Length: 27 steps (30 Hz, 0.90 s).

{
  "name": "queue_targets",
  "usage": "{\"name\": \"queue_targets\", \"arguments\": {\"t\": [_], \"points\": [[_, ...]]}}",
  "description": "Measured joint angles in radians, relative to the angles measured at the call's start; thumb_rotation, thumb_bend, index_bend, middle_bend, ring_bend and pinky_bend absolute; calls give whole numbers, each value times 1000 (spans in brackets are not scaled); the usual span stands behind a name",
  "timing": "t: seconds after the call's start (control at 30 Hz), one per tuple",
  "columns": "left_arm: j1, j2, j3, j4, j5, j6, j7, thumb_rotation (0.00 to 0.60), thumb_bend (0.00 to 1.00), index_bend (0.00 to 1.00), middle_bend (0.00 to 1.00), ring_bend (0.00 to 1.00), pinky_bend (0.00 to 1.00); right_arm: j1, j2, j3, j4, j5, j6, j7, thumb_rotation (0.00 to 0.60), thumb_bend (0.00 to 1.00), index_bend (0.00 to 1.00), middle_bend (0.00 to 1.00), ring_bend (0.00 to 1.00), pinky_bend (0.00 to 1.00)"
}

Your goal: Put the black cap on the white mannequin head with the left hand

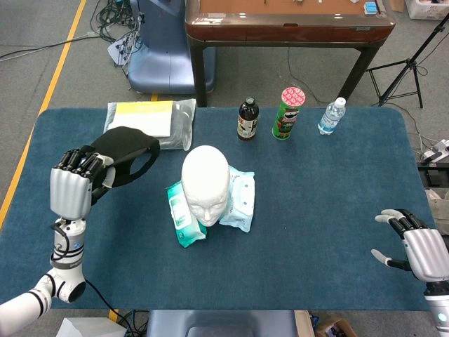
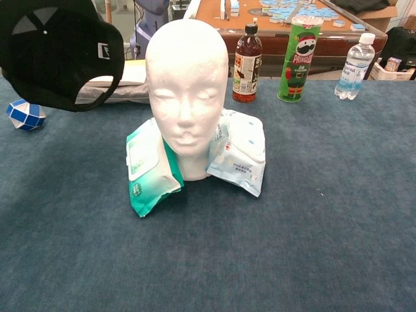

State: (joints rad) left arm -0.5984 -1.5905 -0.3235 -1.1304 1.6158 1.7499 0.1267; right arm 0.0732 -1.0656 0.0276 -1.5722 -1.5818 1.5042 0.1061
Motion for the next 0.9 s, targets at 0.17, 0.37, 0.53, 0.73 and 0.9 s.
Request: {"name": "queue_targets", "arguments": {"t": [0.17, 0.37, 0.53, 0.73, 0.9], "points": [[-45, -8, -19, -40, 2, -30, 55, 600, 435, 868, 674, 380, 459, -2, 4, 3, 3, 6, 2, 14, 600, 121, 321, 283, 203, 382], [-86, -14, -29, -108, 17, -54, 124, 600, 435, 868, 677, 383, 461, -2, 8, 4, 5, 6, 3, 26, 600, 122, 321, 283, 202, 382], [-118, -14, -38, -177, 33, -72, 185, 600, 435, 868, 679, 386, 464, -4, 9, 3, 6, 1, 7, 30, 600, 122, 321, 283, 202, 382], [-158, -23, -43, -240, 56, -98, 257, 600, 435, 869, 684, 389, 465, -7, 12, 1, 8, -4, 15, 41, 600, 121, 321, 283, 202, 382], [-189, -48, -41, -277, 74, -122, 306, 600, 435, 869, 684, 389, 465, -8, 15, 2, 11, -5, 18, 54, 600, 122, 321, 283, 203, 382]]}}
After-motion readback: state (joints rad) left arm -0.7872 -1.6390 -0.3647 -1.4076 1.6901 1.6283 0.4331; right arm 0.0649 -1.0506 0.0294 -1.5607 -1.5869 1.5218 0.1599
